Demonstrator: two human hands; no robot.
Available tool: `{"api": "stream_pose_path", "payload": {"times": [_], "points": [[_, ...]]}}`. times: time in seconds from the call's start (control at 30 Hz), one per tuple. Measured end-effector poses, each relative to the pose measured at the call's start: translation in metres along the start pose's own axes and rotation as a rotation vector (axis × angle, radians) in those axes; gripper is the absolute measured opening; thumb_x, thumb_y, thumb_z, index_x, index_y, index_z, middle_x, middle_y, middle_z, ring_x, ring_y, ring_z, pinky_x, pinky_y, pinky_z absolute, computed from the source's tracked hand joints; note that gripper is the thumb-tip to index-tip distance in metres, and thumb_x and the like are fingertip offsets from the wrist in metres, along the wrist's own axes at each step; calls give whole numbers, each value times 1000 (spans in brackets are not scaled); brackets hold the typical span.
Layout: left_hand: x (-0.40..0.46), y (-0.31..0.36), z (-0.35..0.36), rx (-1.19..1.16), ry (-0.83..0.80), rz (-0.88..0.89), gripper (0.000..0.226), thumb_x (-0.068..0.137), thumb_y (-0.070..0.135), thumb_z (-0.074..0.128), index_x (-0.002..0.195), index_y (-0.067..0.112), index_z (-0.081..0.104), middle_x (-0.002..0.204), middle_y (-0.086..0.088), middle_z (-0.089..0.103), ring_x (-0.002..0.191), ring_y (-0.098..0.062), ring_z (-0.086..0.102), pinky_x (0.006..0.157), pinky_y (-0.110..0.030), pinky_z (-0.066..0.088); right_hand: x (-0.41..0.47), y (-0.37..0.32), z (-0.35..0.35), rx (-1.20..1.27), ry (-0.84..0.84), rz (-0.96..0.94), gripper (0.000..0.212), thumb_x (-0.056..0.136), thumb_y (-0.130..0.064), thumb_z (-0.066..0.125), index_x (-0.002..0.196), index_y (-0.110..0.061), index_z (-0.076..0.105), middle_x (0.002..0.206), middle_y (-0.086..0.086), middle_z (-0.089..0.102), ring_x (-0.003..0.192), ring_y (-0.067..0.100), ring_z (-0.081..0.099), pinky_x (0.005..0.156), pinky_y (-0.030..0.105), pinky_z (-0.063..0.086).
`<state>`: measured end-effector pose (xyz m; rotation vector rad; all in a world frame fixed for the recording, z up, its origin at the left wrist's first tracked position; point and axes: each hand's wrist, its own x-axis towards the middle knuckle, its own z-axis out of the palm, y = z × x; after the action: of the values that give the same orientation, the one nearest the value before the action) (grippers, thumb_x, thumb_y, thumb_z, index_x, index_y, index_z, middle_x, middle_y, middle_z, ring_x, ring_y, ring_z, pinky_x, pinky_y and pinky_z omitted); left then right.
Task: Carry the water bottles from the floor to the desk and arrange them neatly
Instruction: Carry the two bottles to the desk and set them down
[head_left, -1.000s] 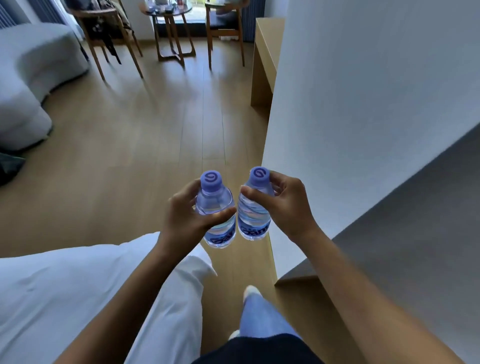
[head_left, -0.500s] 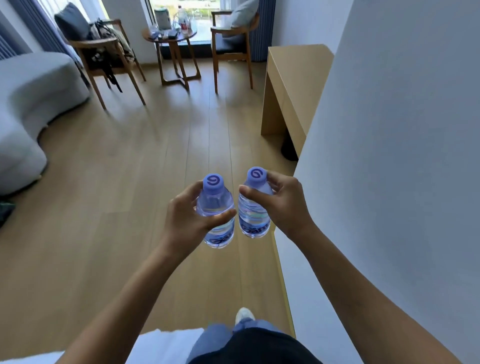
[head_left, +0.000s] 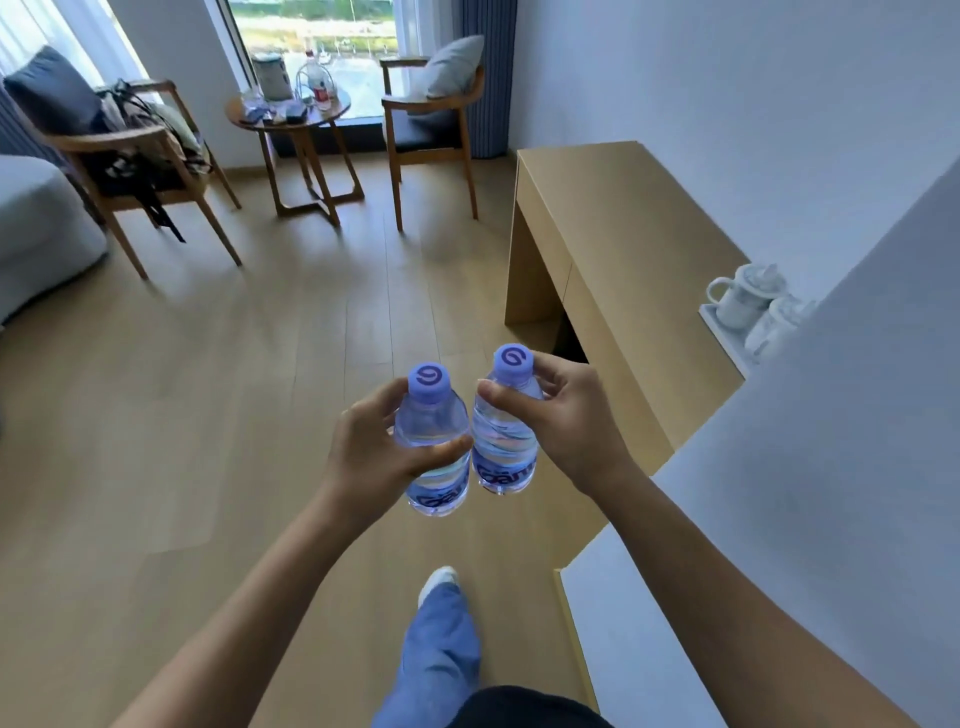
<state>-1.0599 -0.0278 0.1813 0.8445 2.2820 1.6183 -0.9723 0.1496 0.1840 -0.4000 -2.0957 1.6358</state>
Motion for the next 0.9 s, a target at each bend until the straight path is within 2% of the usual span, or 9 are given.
{"api": "stream_pose_path", "payload": {"times": [0.13, 0.2, 0.27, 0.33, 0.4, 0.6, 0.77, 0.9], "points": [[105, -18, -15, 26, -52, 48, 50, 54, 44, 86, 99, 33, 67, 90, 11, 73, 84, -13, 70, 75, -35, 58, 91, 8, 16, 32, 63, 24, 17, 85, -22, 77, 90, -5, 73, 83, 16, 73, 80, 38, 69, 74, 55, 55], [152, -23, -22, 41, -56, 66, 49, 53, 51, 82, 97, 38, 65, 88, 12, 73, 82, -11, 69, 72, -34, 58, 131, 11, 23, 38, 88, 40, 19, 84, -22, 78, 90, -4, 73, 83, 18, 72, 81, 40, 68, 75, 55, 54], [199, -26, -28, 23, -79, 106, 46, 54, 52, 82, 96, 45, 64, 88, 19, 72, 80, -4, 69, 69, -23, 57, 170, 14, 26, 51, 141, 43, 24, 84, -23, 78, 89, -1, 72, 85, 24, 70, 83, 45, 65, 75, 56, 53], [241, -28, -29, 18, -117, 121, 45, 54, 51, 83, 94, 52, 62, 88, 25, 71, 79, 4, 67, 67, -12, 53, 203, 17, 25, 54, 190, 56, 23, 83, -22, 79, 91, -1, 72, 85, 23, 71, 84, 43, 66, 76, 55, 54], [279, -31, -25, -4, -148, 115, 45, 55, 47, 85, 94, 51, 63, 89, 24, 71, 80, 4, 67, 69, -10, 51, 235, 22, 20, 40, 221, 49, 22, 83, -23, 79, 93, -4, 74, 84, 16, 73, 82, 37, 69, 78, 51, 56], [394, -51, 10, -8, -225, 143, 46, 60, 30, 92, 96, 42, 65, 91, 17, 72, 83, -2, 69, 71, -15, 54, 332, 52, -8, 26, 268, 49, 22, 85, -22, 77, 89, -1, 71, 84, 26, 68, 80, 45, 64, 74, 55, 53], [497, -59, 57, -9, -257, 142, 49, 59, 25, 93, 96, 41, 65, 90, 17, 72, 82, -1, 68, 70, -13, 52, 425, 85, -47, -31, 319, 81, 20, 83, -23, 78, 87, -4, 73, 83, 22, 70, 82, 42, 66, 75, 53, 54], [579, -52, 95, -14, -285, 135, 51, 59, 19, 93, 100, 33, 66, 91, 13, 73, 83, -2, 68, 71, -13, 51, 495, 101, -84, -28, 358, 88, 20, 83, -20, 78, 84, -1, 71, 81, 23, 69, 80, 42, 65, 75, 52, 53]]}}
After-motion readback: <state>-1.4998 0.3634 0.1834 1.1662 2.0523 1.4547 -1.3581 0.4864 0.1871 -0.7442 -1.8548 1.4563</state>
